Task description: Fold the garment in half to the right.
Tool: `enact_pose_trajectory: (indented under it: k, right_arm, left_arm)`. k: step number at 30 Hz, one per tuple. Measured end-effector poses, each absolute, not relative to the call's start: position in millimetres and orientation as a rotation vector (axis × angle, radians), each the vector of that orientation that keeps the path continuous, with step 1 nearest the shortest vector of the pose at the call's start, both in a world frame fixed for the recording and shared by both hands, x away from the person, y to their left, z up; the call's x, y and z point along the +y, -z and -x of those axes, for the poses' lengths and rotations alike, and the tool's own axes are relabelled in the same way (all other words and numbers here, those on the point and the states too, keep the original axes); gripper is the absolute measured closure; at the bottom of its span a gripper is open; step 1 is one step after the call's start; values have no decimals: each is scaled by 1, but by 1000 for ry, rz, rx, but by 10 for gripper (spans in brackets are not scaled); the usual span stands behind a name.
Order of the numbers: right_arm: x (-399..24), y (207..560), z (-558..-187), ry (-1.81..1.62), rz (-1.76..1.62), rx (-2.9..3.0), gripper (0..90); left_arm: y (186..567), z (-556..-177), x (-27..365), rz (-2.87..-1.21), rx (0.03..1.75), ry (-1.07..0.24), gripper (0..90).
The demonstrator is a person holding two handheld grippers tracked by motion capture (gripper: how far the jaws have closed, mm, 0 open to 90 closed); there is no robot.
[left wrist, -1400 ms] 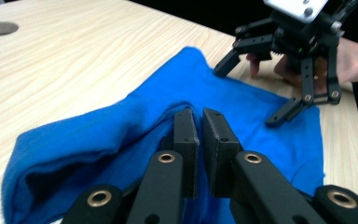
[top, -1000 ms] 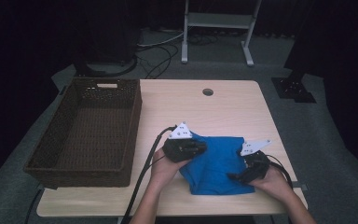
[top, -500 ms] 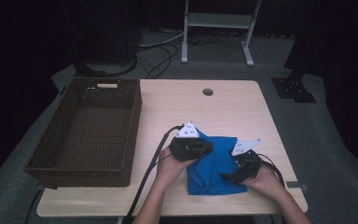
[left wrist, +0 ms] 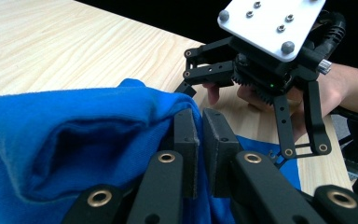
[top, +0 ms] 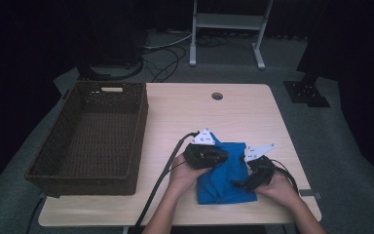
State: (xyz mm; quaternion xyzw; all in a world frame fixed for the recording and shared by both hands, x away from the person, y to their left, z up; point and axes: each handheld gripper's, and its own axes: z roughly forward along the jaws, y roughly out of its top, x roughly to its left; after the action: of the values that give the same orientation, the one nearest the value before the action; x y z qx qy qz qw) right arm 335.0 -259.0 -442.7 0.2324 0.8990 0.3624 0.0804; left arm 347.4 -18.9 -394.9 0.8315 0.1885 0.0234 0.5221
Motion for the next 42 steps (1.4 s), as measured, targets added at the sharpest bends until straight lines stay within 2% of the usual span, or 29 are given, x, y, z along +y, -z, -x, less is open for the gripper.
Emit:
enact_pose_trajectory:
  k: [16,26,36,42]
  right_arm:
    - [-262,445,-334,-1082,-661,2681,0]
    - [-262,446,-334,-1086,-660,2681,0]
    - [-263,445,-333,-1082,-660,2688,0]
    - [-274,436,-332,-1086,-686,2660,0]
  left_arm:
    - [407,-355,-42,-2003,445,13,847]
    - [423,-364,-59,-2066,456,74,835]
    - [420,-362,-57,-2078,437,83,620]
    - [414,-361,-51,-2065,447,37,411]
